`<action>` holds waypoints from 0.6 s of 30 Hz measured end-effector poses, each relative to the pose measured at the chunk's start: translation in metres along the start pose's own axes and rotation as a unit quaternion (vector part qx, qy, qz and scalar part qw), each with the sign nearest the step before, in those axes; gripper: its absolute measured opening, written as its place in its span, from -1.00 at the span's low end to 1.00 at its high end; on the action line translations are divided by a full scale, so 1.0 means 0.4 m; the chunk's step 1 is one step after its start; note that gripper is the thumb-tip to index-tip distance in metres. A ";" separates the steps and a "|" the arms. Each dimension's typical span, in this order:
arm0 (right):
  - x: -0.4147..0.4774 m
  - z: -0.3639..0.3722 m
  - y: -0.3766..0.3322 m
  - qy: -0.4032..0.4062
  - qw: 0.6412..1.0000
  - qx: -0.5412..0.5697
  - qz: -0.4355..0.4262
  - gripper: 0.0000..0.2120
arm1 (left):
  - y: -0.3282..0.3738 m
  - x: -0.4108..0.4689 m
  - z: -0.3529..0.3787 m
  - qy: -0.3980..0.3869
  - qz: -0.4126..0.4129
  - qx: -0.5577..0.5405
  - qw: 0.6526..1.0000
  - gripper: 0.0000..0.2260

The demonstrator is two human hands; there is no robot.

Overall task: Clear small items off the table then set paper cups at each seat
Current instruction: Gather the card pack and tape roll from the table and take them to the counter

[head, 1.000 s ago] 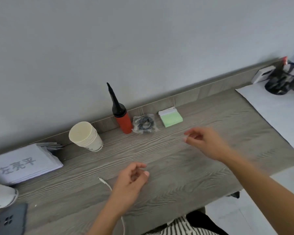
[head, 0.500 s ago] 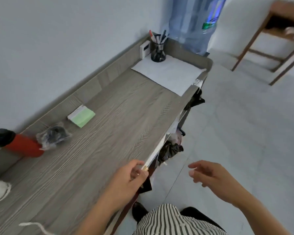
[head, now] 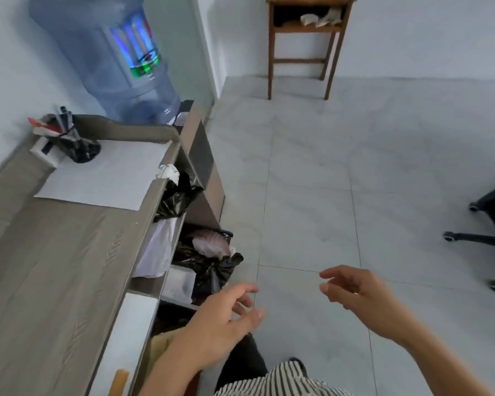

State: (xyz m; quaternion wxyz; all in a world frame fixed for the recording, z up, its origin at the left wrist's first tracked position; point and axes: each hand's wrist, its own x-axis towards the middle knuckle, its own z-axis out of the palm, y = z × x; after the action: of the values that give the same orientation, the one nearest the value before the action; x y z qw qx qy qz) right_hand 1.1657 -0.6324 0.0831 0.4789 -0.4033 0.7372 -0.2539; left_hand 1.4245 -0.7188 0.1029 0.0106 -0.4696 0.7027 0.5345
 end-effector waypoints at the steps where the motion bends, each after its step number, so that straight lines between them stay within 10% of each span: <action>1: 0.017 -0.027 0.011 0.012 1.000 0.012 0.007 -0.85 | 0.011 0.032 -0.006 -0.018 -0.004 0.003 1.000 -0.69; 18: 0.444 -0.563 -0.059 0.219 0.965 0.111 0.096 -0.81 | 0.543 0.936 -0.209 -0.125 0.103 0.058 0.985 -0.83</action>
State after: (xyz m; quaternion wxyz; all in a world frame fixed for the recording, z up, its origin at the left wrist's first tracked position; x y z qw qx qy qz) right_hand 0.9303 -0.7968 0.1047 0.3693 -0.2092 0.8269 -0.3688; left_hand 1.1102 -1.0280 0.1062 0.0703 -0.3232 0.7702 0.5453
